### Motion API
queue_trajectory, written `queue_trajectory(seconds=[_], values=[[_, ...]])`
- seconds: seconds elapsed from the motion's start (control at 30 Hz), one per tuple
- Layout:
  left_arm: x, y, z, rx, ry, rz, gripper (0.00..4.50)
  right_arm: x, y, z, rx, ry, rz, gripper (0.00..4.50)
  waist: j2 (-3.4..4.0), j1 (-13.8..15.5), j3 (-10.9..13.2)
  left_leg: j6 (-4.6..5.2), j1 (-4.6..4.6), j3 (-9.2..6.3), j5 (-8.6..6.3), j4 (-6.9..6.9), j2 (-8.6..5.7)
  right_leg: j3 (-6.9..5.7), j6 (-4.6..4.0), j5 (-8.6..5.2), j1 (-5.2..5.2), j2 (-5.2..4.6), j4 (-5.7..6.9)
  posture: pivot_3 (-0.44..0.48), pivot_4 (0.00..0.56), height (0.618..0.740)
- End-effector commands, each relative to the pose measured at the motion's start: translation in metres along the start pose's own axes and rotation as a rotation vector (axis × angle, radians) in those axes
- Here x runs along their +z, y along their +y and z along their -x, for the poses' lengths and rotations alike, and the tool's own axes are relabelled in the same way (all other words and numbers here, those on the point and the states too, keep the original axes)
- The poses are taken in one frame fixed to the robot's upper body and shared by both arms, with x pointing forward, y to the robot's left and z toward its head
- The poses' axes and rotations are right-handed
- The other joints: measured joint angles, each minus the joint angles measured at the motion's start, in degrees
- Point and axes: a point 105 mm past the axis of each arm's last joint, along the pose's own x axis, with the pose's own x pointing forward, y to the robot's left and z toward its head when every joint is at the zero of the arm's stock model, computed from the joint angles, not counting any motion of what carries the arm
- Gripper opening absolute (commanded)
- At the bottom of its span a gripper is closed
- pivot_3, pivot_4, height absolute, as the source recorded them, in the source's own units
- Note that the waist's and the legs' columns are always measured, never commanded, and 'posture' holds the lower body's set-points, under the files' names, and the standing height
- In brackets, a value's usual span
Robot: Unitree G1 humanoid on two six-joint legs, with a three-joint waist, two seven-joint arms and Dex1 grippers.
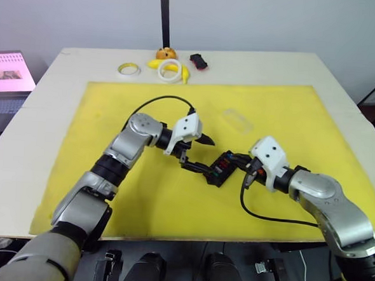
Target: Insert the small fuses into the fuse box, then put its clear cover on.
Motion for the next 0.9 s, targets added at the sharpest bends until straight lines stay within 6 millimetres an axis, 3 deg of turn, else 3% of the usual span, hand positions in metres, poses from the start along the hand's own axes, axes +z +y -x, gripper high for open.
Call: queue_trajectory(seconds=[0.03,0.13,0.27,0.63,0.73,0.87,0.9], values=[[0.015,0.005,0.004,0.018,-0.022,-0.052,4.47,0.002,0.005,0.001,0.016,-0.005,-0.005,0.00,0.00,0.00,0.00,0.00,0.00,0.00,0.00,0.00,0.00,0.00,0.00,0.00,0.00,0.00,0.00,0.000,0.150,0.740],[0.015,0.005,0.005,0.019,-0.021,-0.052,4.50,0.010,0.001,0.004,0.005,-0.029,-0.005,1.08,0.00,0.02,0.00,0.00,0.00,0.00,0.00,0.00,0.00,0.00,0.00,0.00,0.00,0.00,0.00,0.000,0.150,0.740],[0.015,0.007,0.006,0.024,-0.020,-0.050,4.50,0.030,-0.009,0.014,-0.017,-0.081,-0.019,3.01,0.00,0.00,0.00,0.00,-0.01,0.00,0.00,0.00,0.00,0.00,0.00,0.00,0.00,0.00,0.00,0.000,0.150,0.740],[0.014,0.005,0.005,0.015,-0.026,-0.048,4.50,0.036,-0.017,0.018,-0.034,-0.160,-0.168,3.01,0.00,-0.04,0.00,0.00,0.00,-0.01,0.00,0.00,0.00,0.00,0.00,0.00,0.00,0.00,0.01,0.000,0.150,0.740],[0.014,0.005,0.005,0.014,-0.026,-0.049,4.50,0.032,-0.007,0.015,-0.001,-0.183,-0.214,2.18,0.00,0.04,0.00,0.00,-0.01,-0.02,0.00,0.00,0.00,0.00,0.00,0.00,0.00,-0.01,0.01,0.000,0.150,0.740],[0.014,0.005,0.007,0.014,-0.023,-0.051,4.50,0.024,0.002,0.011,0.013,-0.179,-0.240,0.31,0.01,-0.02,0.00,0.00,-0.01,-0.02,0.00,0.01,-0.01,0.00,0.00,0.00,0.00,-0.01,0.02,0.000,0.150,0.740],[0.013,0.005,0.007,0.014,-0.022,-0.051,4.50,0.023,0.003,0.010,0.012,-0.176,-0.242,0.02,0.01,-0.05,0.00,0.00,-0.01,-0.02,0.00,0.01,-0.01,0.00,0.00,0.00,0.00,-0.01,0.02,0.000,0.150,0.740]])
